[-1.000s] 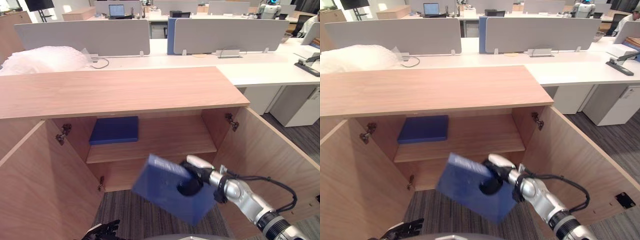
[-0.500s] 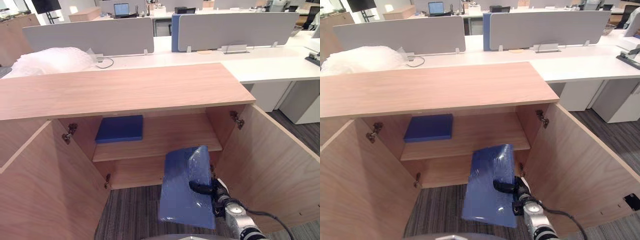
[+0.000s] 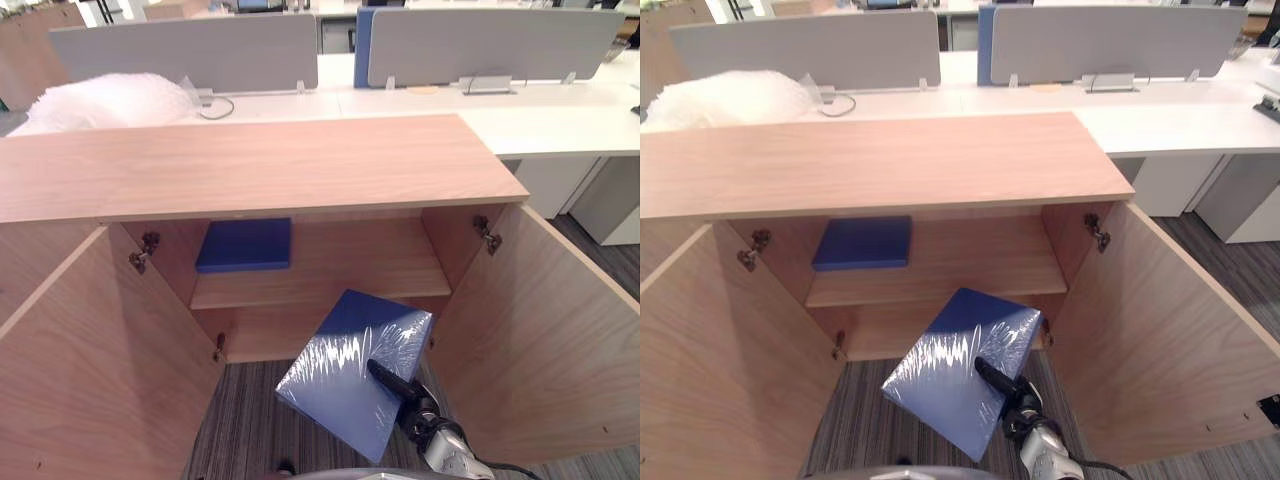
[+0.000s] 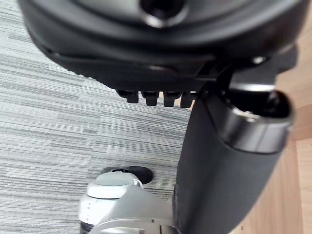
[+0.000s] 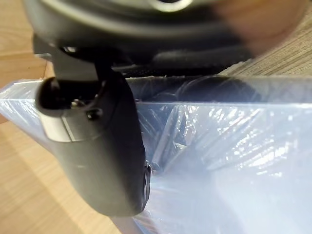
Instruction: Walk over to the cabinet, pick up the folder, carry it to the office cabinet, place the folder inside the office cabinet, then close the office cabinet door
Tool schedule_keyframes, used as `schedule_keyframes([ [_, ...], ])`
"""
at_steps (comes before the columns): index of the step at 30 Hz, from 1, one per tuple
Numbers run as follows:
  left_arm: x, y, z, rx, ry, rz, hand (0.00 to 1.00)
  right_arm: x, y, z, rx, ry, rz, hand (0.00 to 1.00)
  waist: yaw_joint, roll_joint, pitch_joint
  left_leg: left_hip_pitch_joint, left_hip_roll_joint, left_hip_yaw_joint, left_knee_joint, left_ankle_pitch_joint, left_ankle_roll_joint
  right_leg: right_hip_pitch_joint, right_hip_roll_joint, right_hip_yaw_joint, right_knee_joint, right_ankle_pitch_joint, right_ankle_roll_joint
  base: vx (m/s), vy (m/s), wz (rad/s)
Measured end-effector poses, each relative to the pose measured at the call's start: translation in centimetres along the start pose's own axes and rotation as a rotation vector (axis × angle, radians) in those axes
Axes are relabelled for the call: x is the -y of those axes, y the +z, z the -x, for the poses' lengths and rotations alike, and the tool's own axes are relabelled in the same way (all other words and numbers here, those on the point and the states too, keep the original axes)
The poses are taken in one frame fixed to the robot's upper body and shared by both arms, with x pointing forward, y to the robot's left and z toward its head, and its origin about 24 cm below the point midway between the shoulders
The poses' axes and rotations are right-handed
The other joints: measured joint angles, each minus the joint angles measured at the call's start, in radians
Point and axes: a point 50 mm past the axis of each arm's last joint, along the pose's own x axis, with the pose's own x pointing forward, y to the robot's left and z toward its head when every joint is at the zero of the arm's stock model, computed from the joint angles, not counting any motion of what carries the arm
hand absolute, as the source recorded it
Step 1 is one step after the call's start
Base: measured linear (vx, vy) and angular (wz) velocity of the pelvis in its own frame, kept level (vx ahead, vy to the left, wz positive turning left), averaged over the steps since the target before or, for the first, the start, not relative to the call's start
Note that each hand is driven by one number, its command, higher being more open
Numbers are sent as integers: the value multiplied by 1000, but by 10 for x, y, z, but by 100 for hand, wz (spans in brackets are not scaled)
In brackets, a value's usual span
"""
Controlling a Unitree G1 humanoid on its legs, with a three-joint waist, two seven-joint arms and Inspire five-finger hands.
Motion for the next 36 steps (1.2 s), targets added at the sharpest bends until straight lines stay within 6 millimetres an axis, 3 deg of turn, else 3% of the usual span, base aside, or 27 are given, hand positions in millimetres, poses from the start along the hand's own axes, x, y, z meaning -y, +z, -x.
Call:
schedule_keyframes([
  [1, 5, 3, 0, 15, -2, 25, 100, 4, -3, 3, -2, -12, -4, 0, -1, 12, 9, -38, 17, -7, 83, -24, 1, -1, 7, -3, 15, -19, -11, -69, -6, 12],
  [5, 13, 6, 1, 39, -10, 53, 100, 5, -2, 9, 15, -33, -27, 0, 10, 19, 17, -134, 34, 3, 271, -17, -1, 5, 3, 14, 16, -24, -15, -39, 3, -9],
  [8, 19, 7, 2, 45, -38, 40, 100, -1, 12, 9, 78, -6, -45, 0, 17, 22, 9, -144, 19, 10, 211, -44, -8, -6, -23, 41, 9, -27, -10, 110, 107, -21],
  [10, 19, 8, 2, 55, -37, 50, 100, -4, 20, 8, 113, 6, -51, 0, 26, 11, 11, -163, 2, 2, 135, -36, -17, 2, -67, 52, 11, -42, 22, 164, 194, -17],
  [11, 21, 8, 2, 56, -42, 36, 100, -3, 22, 8, 124, 6, -50, 0, 27, 22, 4, -161, 4, 4, 85, -14, -24, 4, -73, 54, 11, -49, 45, 177, 230, -17],
  [12, 22, 8, 2, 57, -44, 27, 100, -3, 22, 8, 127, 4, -53, 0, 28, 26, -1, -165, 8, 11, 83, 5, 0, 10, -79, 56, 10, -57, 59, 242, 277, -15],
  [14, 21, 17, 1, 87, -28, 1, 100, -8, 20, 7, 123, 8, -70, 0, 32, -6, -19, -182, -47, 39, 128, -52, 42, 22, -140, 61, -19, -27, 93, 288, 296, -4],
  [16, 22, 20, 1, 94, -24, 0, 100, -12, 20, 6, 121, 15, -73, 0, 42, -19, -34, -172, -87, 74, 126, -77, 70, 17, -192, 75, -23, 6, 129, 287, 295, -17],
  [19, 24, 13, 1, 67, -27, 1, 100, -10, 20, 2, 102, 3, -55, 0, 61, -14, -53, -81, -149, 130, 28, -78, 94, -39, -254, 131, 105, 24, 155, 261, 257, -42],
  [21, 28, 8, 2, 51, -45, -18, 100, -1, 18, 1, 72, -25, -34, 0, 60, 5, -65, 5, -181, 136, -32, -73, 103, -134, -275, 149, 356, 51, 113, 217, 263, -19],
  [22, 31, 5, 2, 42, -61, -36, 100, 4, 17, 1, 59, -39, -20, 0, 54, 14, -69, 54, -189, 137, -61, -71, 121, -205, -289, 144, 535, 89, 40, 206, 233, -1],
  [24, 27, 4, 2, 38, -56, -57, 100, 0, 15, -2, 46, -33, -14, 0, 40, 14, -67, 99, -195, 137, -85, -75, 129, -290, -293, 100, 701, 46, 18, 227, 196, 10],
  [25, 27, 3, 2, 32, -55, -56, 100, -8, 14, -4, 40, -15, -16, 0, 27, 11, -66, 116, -190, 133, -99, -75, 129, -344, -281, 49, 714, -15, 21, 163, 83, 8],
  [27, 25, 2, 1, 27, -50, -56, 100, -16, 13, -6, 41, 13, -20, 0, 14, 5, -60, 119, -178, 117, -98, -75, 129, -374, -219, 40, 616, -55, 36, 117, -28, 15],
  [29, 22, 5, 0, 38, -40, -51, 100, -17, 13, -6, 40, 18, -32, 0, 3, -6, -50, 119, -173, 86, -94, -75, 129, -359, -157, 60, 464, -58, 45, 89, -151, 48],
  [30, 18, 7, 0, 44, -30, -39, 100, -17, 11, -5, 39, 15, -37, 0, 1, -33, -47, 117, -185, 62, -93, -77, 126, -334, -126, 93, 319, -5, 49, 75, -241, 67],
  [31, 18, 6, 0, 36, -30, -30, 100, -11, 11, -3, 43, 0, -41, 0, 5, -30, -40, 131, -176, 39, -99, -82, 101, -315, -121, 68, 303, -11, 48, 53, -228, 55],
  [36, 22, -7, 3, -2, -15, 51, 100, -1, 14, 8, 84, -8, -53, 0, 8, -1, -54, 136, -116, 0, -147, -71, 51, -276, -70, 5, 251, -12, 15, 38, -167, 23],
])
